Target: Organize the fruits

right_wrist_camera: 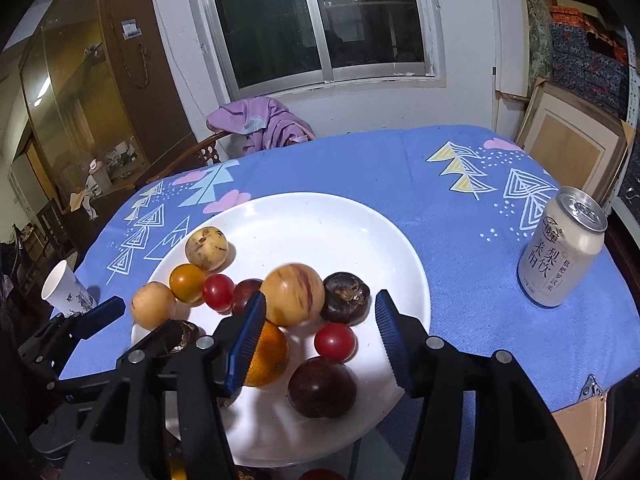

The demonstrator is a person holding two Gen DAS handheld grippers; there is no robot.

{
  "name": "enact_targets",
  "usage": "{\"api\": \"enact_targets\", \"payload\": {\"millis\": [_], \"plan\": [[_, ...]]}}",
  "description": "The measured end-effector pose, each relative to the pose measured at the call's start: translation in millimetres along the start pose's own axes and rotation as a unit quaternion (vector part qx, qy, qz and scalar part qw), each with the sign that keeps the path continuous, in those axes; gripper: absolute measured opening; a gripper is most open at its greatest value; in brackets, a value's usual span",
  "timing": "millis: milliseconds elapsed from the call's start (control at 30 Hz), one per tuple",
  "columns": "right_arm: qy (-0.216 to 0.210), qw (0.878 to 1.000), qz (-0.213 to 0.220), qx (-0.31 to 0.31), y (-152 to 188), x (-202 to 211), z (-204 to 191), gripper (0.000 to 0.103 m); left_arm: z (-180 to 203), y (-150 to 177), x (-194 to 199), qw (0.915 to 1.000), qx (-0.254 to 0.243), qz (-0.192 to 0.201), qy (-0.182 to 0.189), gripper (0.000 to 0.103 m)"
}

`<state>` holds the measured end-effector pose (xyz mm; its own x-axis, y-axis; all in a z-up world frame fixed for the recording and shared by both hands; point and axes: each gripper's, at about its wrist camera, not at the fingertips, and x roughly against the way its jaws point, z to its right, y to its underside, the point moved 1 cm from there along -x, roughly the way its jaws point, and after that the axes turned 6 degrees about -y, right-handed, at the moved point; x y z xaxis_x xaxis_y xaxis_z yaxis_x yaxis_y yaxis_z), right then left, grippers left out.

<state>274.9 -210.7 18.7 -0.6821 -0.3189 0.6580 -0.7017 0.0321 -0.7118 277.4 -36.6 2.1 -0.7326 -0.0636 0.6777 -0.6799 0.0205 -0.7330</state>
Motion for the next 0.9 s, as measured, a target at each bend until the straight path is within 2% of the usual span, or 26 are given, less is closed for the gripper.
{"api": "enact_targets", "payload": {"millis": [200,367,400,433,533,667,800,900], "plan": [[-0.005,1.000,0.015,-0.007,-4.2,14.3,-2.4,0.058,-17.9,-3.0,19.2,0.9994,0.024,0.019,-0.016,0.088],[-0.018,0.999,0.033,-0.006,-1.8,52.2,-13.9,0.060,-42.1,4.4,40.5,0.9981,0.052,0.015,-0.030,0.091],[-0.020,0.999,0.039,-0.003,1.6,63.4,-17.3,0.063,-47.1,8.0,44.1,0.9978,0.058,0.011,-0.031,0.091],[-0.022,0.999,0.044,-0.002,4.7,72.1,-19.4,0.069,-53.2,13.7,49.4,0.9974,0.066,0.005,-0.030,0.091],[-0.031,0.998,0.062,-0.008,27.8,105.4,-20.2,0.072,-68.0,36.6,65.9,0.9968,0.075,0.000,-0.027,0.093],[-0.023,0.998,0.063,-0.010,66.0,128.8,-13.4,0.073,-94.8,75.0,82.3,0.9959,0.081,-0.014,-0.040,0.094],[-0.009,0.999,0.043,-0.012,101.7,132.1,-1.4,0.073,-116.7,106.8,90.7,0.9935,0.103,-0.037,-0.029,0.094],[-0.013,0.999,0.029,-0.030,107.8,128.5,7.3,0.073,-119.1,122.5,96.9,0.9934,0.104,-0.035,-0.031,0.094]]}}
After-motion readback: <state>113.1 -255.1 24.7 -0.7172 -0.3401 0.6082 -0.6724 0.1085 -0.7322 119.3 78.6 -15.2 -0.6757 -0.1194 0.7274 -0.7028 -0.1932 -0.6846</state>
